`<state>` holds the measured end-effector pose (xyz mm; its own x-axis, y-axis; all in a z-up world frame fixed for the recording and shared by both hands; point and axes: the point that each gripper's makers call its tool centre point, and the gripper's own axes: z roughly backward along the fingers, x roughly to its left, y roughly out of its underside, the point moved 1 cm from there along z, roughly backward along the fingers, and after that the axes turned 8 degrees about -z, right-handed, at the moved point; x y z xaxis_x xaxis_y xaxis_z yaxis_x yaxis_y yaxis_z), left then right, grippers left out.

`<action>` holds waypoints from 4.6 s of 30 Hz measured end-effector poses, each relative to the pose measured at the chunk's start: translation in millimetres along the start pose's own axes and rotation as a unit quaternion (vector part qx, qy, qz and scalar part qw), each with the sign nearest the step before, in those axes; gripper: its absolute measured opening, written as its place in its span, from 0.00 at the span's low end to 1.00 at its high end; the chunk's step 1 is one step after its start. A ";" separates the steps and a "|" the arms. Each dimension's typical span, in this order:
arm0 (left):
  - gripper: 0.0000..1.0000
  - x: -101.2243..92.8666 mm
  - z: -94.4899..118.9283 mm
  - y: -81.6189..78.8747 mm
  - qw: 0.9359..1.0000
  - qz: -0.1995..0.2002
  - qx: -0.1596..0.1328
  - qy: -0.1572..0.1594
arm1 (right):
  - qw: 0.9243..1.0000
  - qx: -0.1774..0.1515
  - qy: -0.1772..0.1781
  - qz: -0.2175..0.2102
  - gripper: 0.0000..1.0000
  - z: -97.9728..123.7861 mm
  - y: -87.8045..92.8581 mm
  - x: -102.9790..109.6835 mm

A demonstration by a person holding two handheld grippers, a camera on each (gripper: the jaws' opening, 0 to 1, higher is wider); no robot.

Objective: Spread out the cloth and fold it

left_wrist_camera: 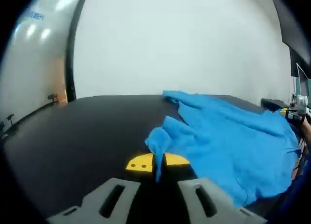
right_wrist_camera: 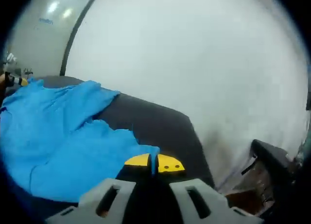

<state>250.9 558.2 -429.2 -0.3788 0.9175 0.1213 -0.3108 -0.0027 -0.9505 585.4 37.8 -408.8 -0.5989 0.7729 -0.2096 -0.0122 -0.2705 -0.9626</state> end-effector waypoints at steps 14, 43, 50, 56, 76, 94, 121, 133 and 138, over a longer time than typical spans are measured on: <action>0.04 17.3 43.0 -7.1 0.999 -0.024 -0.017 -0.021 | 0.982 0.012 0.080 0.171 0.01 41.2 -31.2 -1.4; 0.26 49.0 42.8 -108.5 0.972 0.119 -0.201 -0.026 | 0.973 -0.211 -0.090 0.036 0.24 46.5 -183.9 49.0; 0.34 17.2 -27.4 -156.8 0.979 0.073 -0.188 0.003 | 0.950 -0.228 -0.201 -0.076 0.24 -29.4 -229.4 96.7; 0.33 2.5 -91.9 -164.3 0.991 0.026 -0.130 0.014 | 0.953 -0.195 -0.217 -0.082 0.23 -113.2 -231.3 105.0; 0.28 -65.0 -291.1 -81.0 0.996 -0.032 -0.007 0.086 | 0.958 -0.025 -0.279 -0.068 0.22 -363.7 -140.8 198.0; 0.01 -100.1 -331.5 -77.2 0.992 -0.046 0.016 0.119 | 0.965 0.028 -0.251 -0.073 0.00 -429.9 -88.5 198.4; 0.18 8.0 -352.1 -122.5 0.990 0.139 -0.032 0.022 | 0.982 0.051 -0.118 -0.140 0.00 -416.8 -20.0 27.0; 0.19 -54.4 -432.0 -93.5 0.994 -0.072 0.081 0.001 | 0.986 0.029 -0.129 -0.106 0.00 -416.2 -22.3 32.2; 0.00 -37.4 -426.6 -103.8 0.994 -0.086 0.065 -0.020 | 0.987 0.026 -0.133 -0.090 0.00 -416.9 -26.2 34.8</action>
<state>669.2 693.8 -457.2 -0.3447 0.8921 0.2920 -0.4830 0.0982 -0.8701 898.7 311.2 -462.3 -0.7724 0.6346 0.0236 -0.1742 -0.1760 -0.9689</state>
